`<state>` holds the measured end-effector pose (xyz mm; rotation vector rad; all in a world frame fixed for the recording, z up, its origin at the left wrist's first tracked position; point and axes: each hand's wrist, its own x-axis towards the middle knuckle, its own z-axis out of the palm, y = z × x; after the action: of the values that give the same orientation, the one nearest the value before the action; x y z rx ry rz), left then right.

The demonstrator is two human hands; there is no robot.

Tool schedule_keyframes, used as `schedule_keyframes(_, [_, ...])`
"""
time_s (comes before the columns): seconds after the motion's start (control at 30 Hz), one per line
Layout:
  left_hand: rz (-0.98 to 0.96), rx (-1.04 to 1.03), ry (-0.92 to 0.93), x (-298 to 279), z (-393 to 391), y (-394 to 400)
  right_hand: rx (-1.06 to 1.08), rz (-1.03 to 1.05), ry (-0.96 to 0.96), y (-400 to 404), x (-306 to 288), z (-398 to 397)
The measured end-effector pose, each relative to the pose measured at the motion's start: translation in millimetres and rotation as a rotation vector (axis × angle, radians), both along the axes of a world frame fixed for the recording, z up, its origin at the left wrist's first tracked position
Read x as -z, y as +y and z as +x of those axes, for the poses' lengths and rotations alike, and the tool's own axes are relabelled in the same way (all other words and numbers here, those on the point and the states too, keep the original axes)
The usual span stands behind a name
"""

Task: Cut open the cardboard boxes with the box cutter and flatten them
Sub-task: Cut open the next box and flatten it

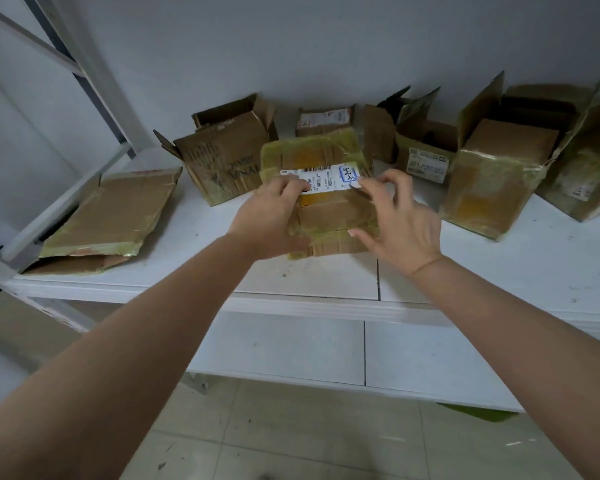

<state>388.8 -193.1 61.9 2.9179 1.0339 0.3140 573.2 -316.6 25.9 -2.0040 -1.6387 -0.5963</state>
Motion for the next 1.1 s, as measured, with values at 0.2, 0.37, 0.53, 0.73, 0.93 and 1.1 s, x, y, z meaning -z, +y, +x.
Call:
schedule_keyframes(0.2, [0.127,-0.046,-0.096,25,5,2,-0.007,-0.034,0.004,6,22,6])
schedule_keyframes(0.37, [0.220,-0.057,-0.099,32,5,4,-0.007,0.007,0.030,15,32,6])
schedule_keyframes(0.53, [0.259,-0.036,-0.032,24,5,5,-0.013,-0.017,0.007,15,19,10])
schedule_keyframes(0.73, [0.348,0.028,0.108,-3,9,16,0.001,-0.147,-0.059,14,-9,22])
schedule_keyframes(0.93, [0.452,0.064,0.101,-22,11,24,0.080,-0.233,-0.136,18,-37,17])
schedule_keyframes(1.1, [0.594,0.123,0.068,-25,5,29,0.086,-0.223,-0.121,26,-49,16])
